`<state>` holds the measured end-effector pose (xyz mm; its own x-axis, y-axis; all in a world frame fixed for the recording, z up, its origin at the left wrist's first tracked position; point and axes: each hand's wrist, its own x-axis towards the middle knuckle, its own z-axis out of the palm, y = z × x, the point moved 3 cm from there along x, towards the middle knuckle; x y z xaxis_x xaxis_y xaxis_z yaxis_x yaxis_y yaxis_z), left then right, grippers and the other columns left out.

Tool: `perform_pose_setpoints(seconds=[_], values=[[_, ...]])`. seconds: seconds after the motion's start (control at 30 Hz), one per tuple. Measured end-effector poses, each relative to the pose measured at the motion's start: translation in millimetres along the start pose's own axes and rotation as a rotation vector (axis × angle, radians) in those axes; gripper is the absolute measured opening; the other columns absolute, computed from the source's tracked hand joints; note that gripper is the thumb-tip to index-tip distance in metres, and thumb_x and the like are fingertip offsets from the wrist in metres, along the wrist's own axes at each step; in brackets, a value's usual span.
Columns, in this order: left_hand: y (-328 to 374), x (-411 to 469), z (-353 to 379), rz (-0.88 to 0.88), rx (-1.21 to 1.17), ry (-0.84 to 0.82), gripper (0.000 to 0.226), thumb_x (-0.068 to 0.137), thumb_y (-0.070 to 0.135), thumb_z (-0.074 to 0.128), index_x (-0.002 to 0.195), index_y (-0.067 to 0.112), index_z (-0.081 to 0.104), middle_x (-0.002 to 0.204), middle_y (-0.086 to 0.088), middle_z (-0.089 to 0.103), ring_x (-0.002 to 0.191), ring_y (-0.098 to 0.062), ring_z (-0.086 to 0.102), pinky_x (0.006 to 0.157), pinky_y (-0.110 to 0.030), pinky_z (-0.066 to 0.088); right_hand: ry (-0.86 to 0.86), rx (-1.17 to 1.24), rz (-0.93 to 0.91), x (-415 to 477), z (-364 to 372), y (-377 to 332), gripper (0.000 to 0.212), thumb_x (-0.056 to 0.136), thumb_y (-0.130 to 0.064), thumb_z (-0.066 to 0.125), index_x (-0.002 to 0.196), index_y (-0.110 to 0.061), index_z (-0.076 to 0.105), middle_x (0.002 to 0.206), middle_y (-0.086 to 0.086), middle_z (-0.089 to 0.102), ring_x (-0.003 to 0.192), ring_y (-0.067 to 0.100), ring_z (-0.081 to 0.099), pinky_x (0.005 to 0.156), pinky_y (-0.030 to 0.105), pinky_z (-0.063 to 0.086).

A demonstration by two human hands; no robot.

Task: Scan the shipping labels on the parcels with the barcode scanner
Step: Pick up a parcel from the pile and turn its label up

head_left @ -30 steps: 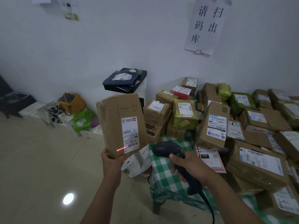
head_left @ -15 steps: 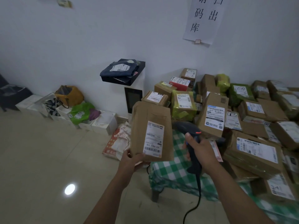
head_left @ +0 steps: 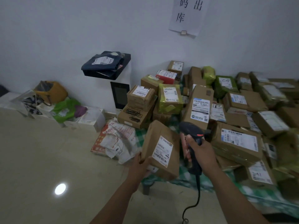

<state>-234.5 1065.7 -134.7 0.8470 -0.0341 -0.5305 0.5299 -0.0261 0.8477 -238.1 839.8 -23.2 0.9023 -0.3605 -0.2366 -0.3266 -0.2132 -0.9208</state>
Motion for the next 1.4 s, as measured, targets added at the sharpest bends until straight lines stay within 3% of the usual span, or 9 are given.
perform_pose_setpoints(seconds=[0.2, 0.33, 0.43, 0.57, 0.67, 0.83, 1.0, 1.27, 1.4], values=[[10, 13, 23, 0.228, 0.418, 0.093, 0.056, 0.089, 0.057, 0.055, 0.118, 0.009, 0.056, 0.102, 0.001, 0.066, 0.085, -0.010, 0.063, 0.061, -0.008, 0.044, 0.017, -0.005, 0.026, 1, -19, 5, 0.041, 0.092, -0.040, 0.061, 0.081, -0.001, 0.063, 0.062, 0.021, 0.064, 0.045, 0.023, 0.055, 0.049, 0.029, 0.048], [16, 33, 40, 0.231, 0.735, 0.053, 0.008, 0.096, 0.018, 0.056, 0.102, 0.013, 0.056, 0.092, 0.003, 0.061, 0.086, -0.017, 0.062, 0.062, -0.014, 0.041, 0.023, -0.072, 0.038, 6, -33, 10, 0.043, 0.092, -0.043, 0.061, 0.083, 0.000, 0.066, 0.052, 0.011, 0.062, 0.043, 0.019, 0.056, 0.048, 0.027, 0.049], [33, 51, 55, 0.261, 0.905, 0.089, 0.016, 0.098, 0.025, 0.054, 0.105, 0.011, 0.058, 0.099, -0.001, 0.065, 0.084, -0.014, 0.061, 0.069, -0.022, 0.048, 0.051, -0.064, 0.054, 13, -49, 10, 0.044, 0.092, -0.042, 0.060, 0.083, 0.000, 0.067, 0.051, 0.008, 0.062, 0.045, 0.019, 0.057, 0.052, 0.029, 0.050], [84, 56, 100, 0.385, 0.768, 0.128, 0.051, 0.092, 0.047, 0.059, 0.130, 0.014, 0.053, 0.131, -0.010, 0.057, 0.116, -0.027, 0.058, 0.095, -0.042, 0.051, 0.147, -0.016, 0.060, 25, -78, 8, 0.045, 0.092, -0.043, 0.059, 0.081, 0.000, 0.064, 0.052, 0.008, 0.063, 0.044, 0.017, 0.057, 0.051, 0.027, 0.051], [130, 47, 147, 0.446, 0.788, 0.087, 0.074, 0.091, 0.055, 0.058, 0.151, 0.018, 0.033, 0.150, -0.005, 0.040, 0.136, -0.024, 0.042, 0.101, -0.034, 0.042, 0.230, -0.075, 0.021, 35, -101, 4, 0.046, 0.092, -0.044, 0.057, 0.070, -0.005, 0.059, 0.049, 0.004, 0.061, 0.039, 0.010, 0.055, 0.047, 0.021, 0.048], [151, 84, 193, 0.255, 0.556, -0.040, 0.078, 0.082, 0.050, 0.073, 0.143, 0.016, 0.039, 0.135, -0.006, 0.052, 0.099, -0.016, 0.061, 0.067, -0.023, 0.049, 0.225, -0.093, 0.042, 51, -129, 9, 0.046, 0.091, -0.047, 0.059, 0.081, -0.002, 0.063, 0.049, 0.007, 0.064, 0.042, 0.017, 0.059, 0.046, 0.026, 0.050], [136, 103, 200, 0.153, 0.362, -0.203, 0.072, 0.074, 0.039, 0.084, 0.134, 0.020, 0.048, 0.122, -0.002, 0.067, 0.102, -0.019, 0.068, 0.090, -0.044, 0.057, 0.190, -0.109, 0.060, 67, -141, 15, 0.044, 0.090, -0.046, 0.061, 0.087, -0.002, 0.064, 0.045, 0.003, 0.062, 0.038, 0.012, 0.056, 0.043, 0.021, 0.046], [127, 74, 187, 0.189, 0.151, -0.088, 0.086, 0.080, 0.040, 0.078, 0.150, 0.027, 0.030, 0.136, -0.004, 0.055, 0.103, -0.024, 0.067, 0.082, -0.041, 0.060, 0.095, -0.085, -0.002, 74, -128, 3, 0.034, 0.093, -0.039, 0.060, 0.077, -0.008, 0.058, 0.050, 0.005, 0.062, 0.039, 0.012, 0.055, 0.042, 0.020, 0.046], [113, 47, 155, 0.185, -0.042, -0.067, 0.075, 0.070, 0.053, 0.081, 0.135, 0.042, 0.044, 0.125, 0.004, 0.063, 0.098, -0.019, 0.071, 0.080, -0.043, 0.061, 0.072, -0.074, -0.006, 73, -103, -2, 0.038, 0.092, -0.042, 0.059, 0.081, -0.006, 0.064, 0.055, 0.004, 0.065, 0.043, 0.009, 0.058, 0.042, 0.014, 0.045]])
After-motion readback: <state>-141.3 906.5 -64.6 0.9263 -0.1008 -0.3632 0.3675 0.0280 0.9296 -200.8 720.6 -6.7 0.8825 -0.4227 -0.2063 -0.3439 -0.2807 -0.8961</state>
